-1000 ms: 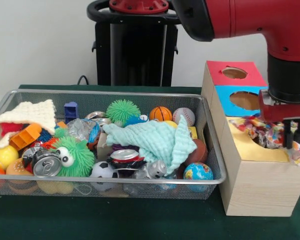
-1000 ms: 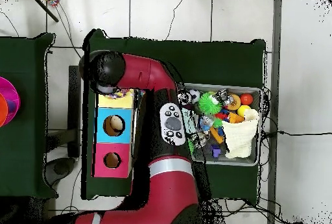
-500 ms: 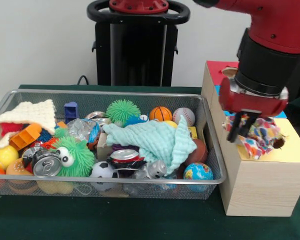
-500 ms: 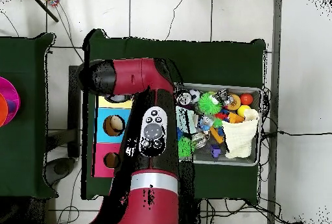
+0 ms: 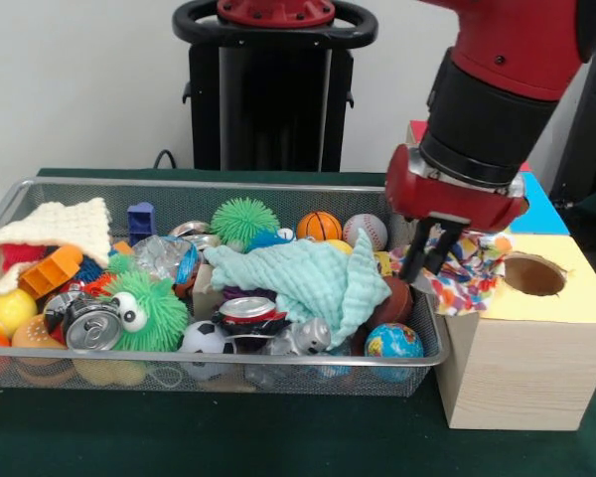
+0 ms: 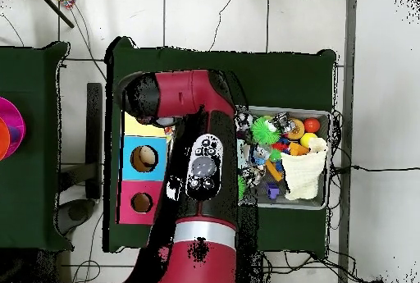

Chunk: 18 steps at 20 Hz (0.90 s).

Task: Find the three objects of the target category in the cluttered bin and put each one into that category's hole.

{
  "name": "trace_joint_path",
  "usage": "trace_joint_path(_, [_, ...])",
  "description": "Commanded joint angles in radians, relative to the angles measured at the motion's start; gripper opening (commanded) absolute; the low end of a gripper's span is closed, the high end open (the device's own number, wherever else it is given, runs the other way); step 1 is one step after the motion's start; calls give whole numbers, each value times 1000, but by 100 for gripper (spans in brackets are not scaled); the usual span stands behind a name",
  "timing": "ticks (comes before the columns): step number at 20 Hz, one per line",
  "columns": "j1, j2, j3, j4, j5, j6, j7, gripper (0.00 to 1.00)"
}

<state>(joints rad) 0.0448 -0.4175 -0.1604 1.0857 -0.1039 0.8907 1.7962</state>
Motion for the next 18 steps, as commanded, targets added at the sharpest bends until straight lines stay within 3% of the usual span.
trace_joint_path(1, [-58,45,109,53,33,90,24,0])
trace_joint_path(6, [-51,30,172,117,112,102,65,0])
trace_joint_path(18, [-14,-32,180,227,216,119,137,0])
